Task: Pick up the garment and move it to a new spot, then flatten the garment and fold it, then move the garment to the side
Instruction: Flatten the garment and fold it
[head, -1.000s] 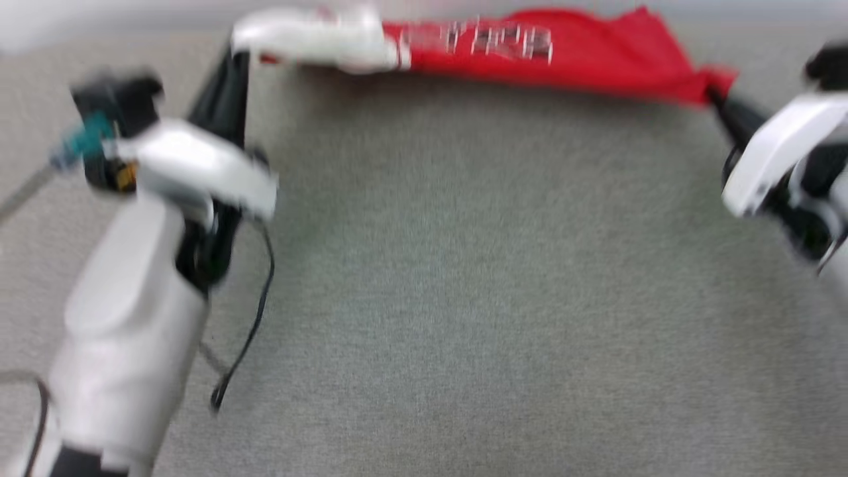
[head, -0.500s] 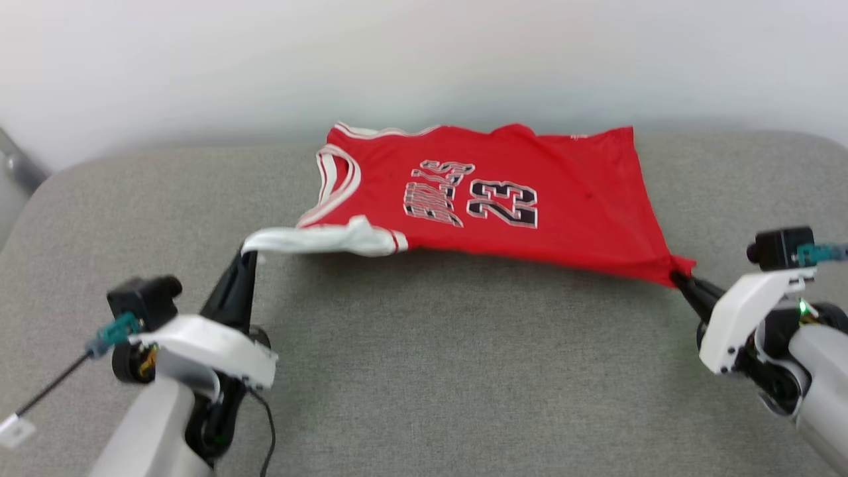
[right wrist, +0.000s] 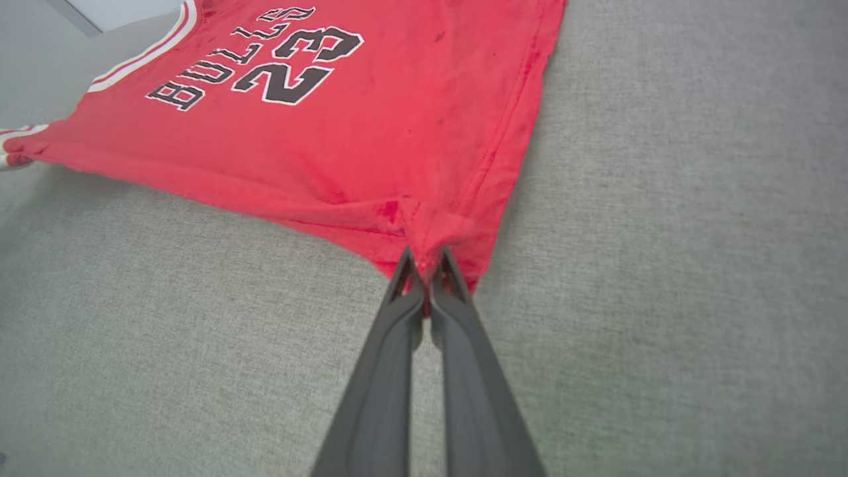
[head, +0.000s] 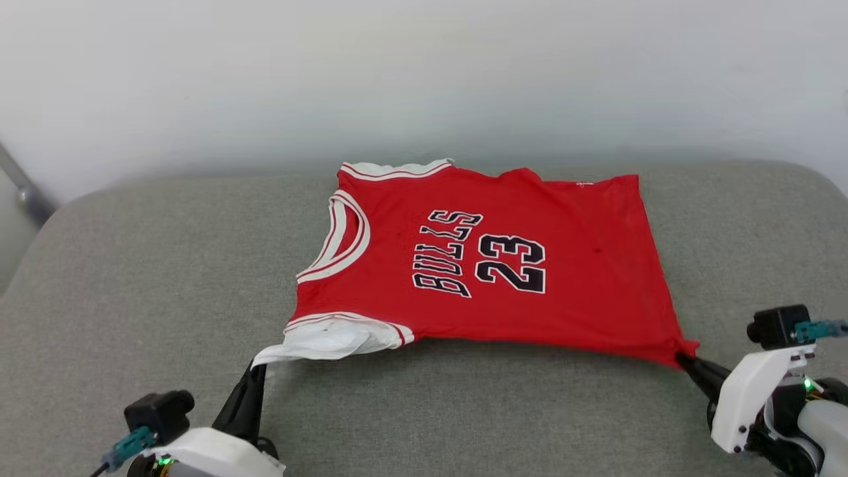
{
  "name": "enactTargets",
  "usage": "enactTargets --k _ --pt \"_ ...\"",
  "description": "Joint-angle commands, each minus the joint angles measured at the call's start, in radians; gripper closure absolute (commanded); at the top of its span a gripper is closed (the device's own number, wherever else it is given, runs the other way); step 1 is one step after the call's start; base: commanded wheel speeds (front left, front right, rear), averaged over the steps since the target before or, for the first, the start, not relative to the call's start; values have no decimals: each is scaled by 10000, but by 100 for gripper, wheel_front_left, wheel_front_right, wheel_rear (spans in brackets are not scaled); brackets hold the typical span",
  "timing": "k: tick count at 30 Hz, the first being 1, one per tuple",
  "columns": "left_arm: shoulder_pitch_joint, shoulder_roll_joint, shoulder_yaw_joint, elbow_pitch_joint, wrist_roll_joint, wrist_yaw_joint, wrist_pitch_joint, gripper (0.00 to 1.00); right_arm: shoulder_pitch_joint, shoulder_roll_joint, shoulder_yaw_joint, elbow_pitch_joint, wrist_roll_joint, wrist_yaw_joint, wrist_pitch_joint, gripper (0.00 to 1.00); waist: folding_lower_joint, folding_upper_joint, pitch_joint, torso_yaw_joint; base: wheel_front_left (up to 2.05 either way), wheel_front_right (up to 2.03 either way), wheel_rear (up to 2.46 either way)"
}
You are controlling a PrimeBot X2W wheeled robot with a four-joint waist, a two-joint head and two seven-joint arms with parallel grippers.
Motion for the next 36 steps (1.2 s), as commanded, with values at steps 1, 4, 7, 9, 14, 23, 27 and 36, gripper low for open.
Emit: enactTargets --k 1,4,7,9,14,23,27,36 --pt "335 8 136 -106 56 4 -72 100 299 -166 88 -109 95 -10 -83 100 3 0 -90 52 0 0 0" --pt "794 -97 376 -362 130 4 -72 100 639 -357 244 -317 84 -10 -205 100 3 0 -241 137 0 0 0" --pt "1254 -187 567 -641 206 6 -72 100 935 -554 379 -512 -22 -10 -386 100 3 0 -382 225 0 0 0" --pt "1566 -249 735 -869 287 6 -72 100 1179 -674 438 -639 4 -10 -485 100 3 0 -469 261 0 0 0" --pt "2400 -352 1047 -1435 621 6 -72 100 1727 -934 531 -986 70 -10 -743 100 3 0 -648 333 0 0 0" --pt "3746 -729 1474 -2448 898 7 -72 100 2611 -1457 568 -1899 48 -10 -1117 100 3 0 -657 395 0 0 0" --pt "4189 -899 1765 -2987 1040 7 -72 100 2948 -1729 503 -2298 -108 -10 -1228 100 3 0 -566 343 0 0 0" --pt "3504 -492 1744 -3745 1056 7 -53 100 2796 -1818 -73 -2874 -567 -10 -1319 100 3 0 -255 155 0 0 0"
